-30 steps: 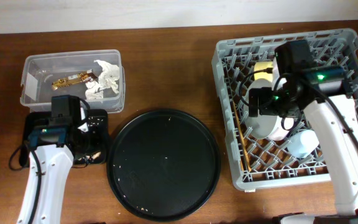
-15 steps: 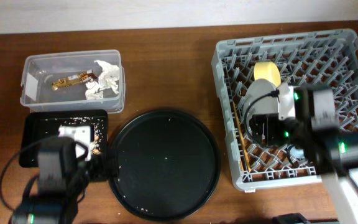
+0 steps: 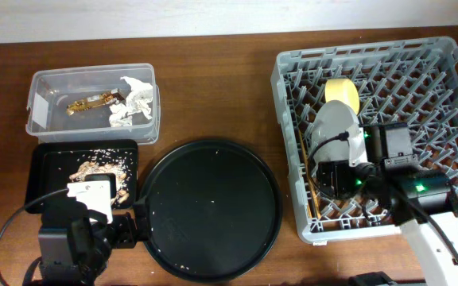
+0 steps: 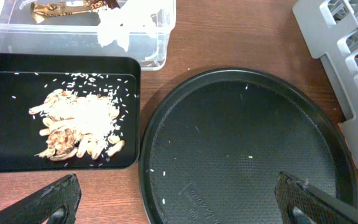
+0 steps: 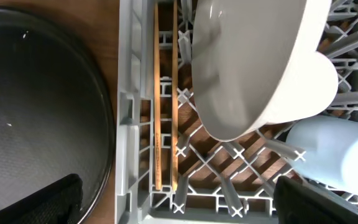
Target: Sort waste into correct bins and load items into the dishwasher rack
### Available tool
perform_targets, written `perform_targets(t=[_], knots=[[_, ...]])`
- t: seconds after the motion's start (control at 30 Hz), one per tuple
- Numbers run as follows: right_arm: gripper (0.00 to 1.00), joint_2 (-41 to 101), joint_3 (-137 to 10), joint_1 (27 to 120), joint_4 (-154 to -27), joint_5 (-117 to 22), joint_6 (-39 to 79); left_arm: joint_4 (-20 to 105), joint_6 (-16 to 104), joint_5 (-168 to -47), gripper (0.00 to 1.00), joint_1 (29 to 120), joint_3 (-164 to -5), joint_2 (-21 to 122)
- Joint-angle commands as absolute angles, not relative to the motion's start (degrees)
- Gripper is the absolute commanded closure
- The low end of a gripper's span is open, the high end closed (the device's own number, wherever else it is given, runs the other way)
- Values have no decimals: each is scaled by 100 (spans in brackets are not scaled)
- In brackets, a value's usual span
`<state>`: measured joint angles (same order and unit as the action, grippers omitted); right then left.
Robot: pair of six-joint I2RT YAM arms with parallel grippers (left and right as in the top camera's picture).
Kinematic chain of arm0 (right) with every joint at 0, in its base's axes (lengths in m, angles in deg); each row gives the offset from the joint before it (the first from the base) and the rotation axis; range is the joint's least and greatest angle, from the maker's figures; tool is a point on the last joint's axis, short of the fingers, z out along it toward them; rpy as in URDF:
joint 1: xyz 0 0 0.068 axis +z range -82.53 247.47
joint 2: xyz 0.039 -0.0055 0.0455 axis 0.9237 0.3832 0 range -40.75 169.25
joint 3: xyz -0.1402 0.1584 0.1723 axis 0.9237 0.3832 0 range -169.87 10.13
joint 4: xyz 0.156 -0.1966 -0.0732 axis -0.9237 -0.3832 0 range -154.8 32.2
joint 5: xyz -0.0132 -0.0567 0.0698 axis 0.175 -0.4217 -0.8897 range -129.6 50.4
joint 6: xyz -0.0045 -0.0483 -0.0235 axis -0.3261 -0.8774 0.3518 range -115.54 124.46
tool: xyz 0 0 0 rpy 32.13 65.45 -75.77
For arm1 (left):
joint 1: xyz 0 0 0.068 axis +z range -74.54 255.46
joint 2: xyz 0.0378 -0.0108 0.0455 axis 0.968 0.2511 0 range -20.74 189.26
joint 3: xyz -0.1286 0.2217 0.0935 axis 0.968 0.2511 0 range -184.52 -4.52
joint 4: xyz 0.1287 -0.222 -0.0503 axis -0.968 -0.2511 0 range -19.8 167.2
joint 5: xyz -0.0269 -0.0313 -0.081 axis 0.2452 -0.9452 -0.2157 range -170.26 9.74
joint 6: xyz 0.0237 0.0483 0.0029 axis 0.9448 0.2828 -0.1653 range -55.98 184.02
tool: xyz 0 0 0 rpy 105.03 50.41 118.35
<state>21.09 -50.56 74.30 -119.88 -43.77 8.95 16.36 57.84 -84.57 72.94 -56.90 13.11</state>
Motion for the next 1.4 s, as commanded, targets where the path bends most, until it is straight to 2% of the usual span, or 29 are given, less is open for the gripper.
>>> perform_targets(t=[0.0,0.07,0.2,0.3,0.43,0.57,0.63,0.73,1.37], knots=[[1,1814,-5052,7415,-11988,-4344,930,1642,5894,-8521,1,7283,-5644,1271],[1,1327,-4951,7415,-11660,-4147,915,1642,5894,-8521,1,7283,-5644,1271],[1,-1016,-3146,7415,-9407,-4044,919,1642,5894,-8521,1,7283,-5644,1271],[1,-2758,-1692,7412,-8165,-4042,917,1642,5894,-8521,1,7283,-5644,1271],[1,-3779,-512,7412,-6943,-4036,917,1642,5894,-8521,1,7283,-5644,1271],[1,-4057,531,7412,-5289,-3848,917,1642,5894,-8521,1,7283,-5644,1271],[1,-4057,865,7412,-5197,-3852,917,1642,5894,-8521,1,7283,-5644,1271],[1,-4057,981,7412,-6231,-4156,865,1642,5894,-8521,1,7283,-5644,1271],[1,-4057,981,7415,-6213,-4195,852,1590,5896,-8392,1,7283,-5542,1037]])
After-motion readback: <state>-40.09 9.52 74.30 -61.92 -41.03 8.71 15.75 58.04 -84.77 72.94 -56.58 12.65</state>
